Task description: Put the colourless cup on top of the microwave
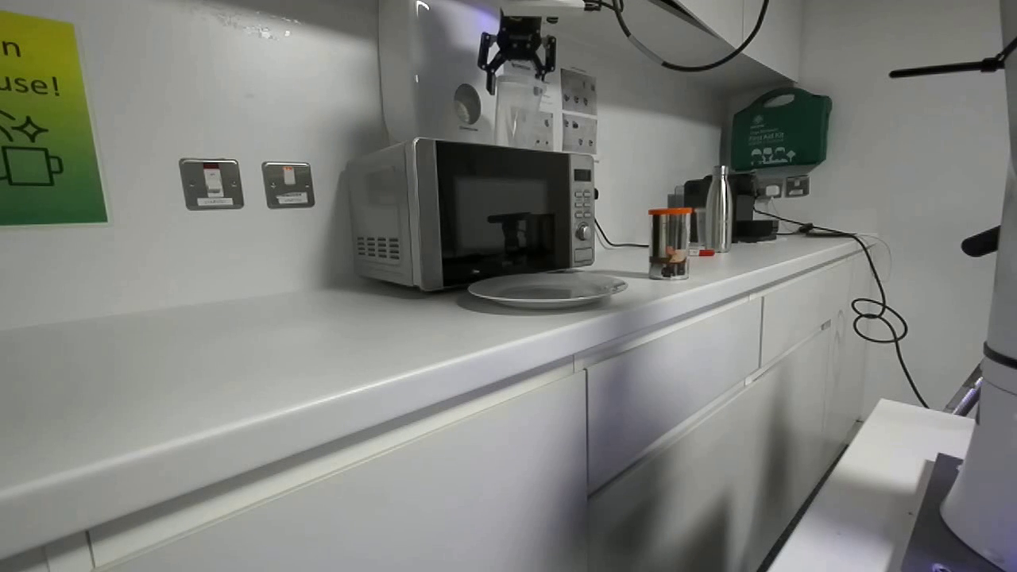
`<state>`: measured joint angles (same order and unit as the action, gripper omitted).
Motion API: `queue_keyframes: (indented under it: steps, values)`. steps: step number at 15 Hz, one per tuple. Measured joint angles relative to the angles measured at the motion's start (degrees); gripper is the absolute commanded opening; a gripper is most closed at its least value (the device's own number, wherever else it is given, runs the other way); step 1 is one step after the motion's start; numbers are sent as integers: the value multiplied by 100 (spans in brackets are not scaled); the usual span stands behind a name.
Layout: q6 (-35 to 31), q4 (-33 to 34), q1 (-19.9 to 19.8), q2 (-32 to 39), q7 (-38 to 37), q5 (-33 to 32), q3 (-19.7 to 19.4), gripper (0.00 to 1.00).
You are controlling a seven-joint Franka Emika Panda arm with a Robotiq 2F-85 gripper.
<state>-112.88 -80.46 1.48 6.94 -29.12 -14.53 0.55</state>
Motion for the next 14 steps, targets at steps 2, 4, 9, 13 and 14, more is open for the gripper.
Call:
queue_keyframes:
  steps: [2,4,9,13,14]
  values:
    - [0,0,0,0,0,0,-3,100]
    - [0,0,0,0,0,0,-3,100]
    - [-12,15,57,0,0,-2,21,100]
    - [-73,17,159,6,0,-7,62,100]
    - [-107,17,182,13,0,-11,69,100]
